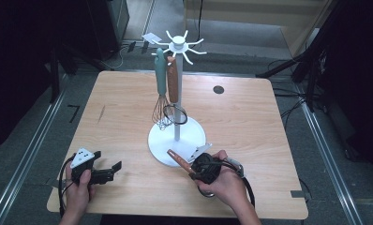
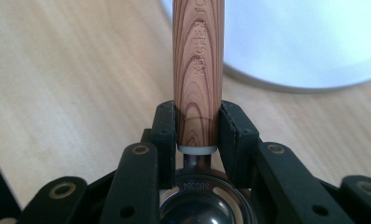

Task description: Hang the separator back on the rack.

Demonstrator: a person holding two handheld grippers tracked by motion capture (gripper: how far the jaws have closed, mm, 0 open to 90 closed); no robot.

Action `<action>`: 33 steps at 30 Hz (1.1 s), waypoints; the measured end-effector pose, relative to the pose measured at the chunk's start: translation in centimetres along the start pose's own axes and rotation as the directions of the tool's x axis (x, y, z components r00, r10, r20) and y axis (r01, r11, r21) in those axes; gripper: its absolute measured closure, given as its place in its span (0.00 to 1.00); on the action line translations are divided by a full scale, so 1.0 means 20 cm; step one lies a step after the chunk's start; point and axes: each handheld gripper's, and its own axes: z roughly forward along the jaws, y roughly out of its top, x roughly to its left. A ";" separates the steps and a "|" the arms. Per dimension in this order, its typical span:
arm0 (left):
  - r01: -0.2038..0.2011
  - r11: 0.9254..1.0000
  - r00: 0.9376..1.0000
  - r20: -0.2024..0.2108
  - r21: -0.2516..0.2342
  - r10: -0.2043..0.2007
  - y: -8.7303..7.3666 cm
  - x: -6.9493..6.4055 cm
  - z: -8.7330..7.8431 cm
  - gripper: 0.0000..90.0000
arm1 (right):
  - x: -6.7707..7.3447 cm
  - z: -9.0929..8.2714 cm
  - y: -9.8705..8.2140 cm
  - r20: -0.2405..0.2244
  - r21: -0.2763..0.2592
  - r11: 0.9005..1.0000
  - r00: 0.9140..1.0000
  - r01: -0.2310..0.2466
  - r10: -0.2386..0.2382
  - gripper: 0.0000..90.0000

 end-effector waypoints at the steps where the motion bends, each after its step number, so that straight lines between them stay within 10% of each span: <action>1: 0.000 1.000 1.000 -0.001 0.000 0.000 0.00 0.00 0.00 0.03 | -0.01 0.00 0.00 0.004 -0.007 1.000 1.000 -0.008 0.008 0.79; 19: 0.019 1.000 1.000 -0.005 -0.016 -0.019 0.00 0.01 -0.01 0.03 | -0.18 -0.09 -0.11 0.045 -0.191 0.969 0.985 -0.155 0.166 0.79; 33: 0.021 1.000 1.000 -0.009 -0.017 -0.021 0.00 0.01 -0.01 0.03 | -0.19 -0.20 -0.13 0.044 -0.406 0.895 0.975 -0.182 0.219 0.79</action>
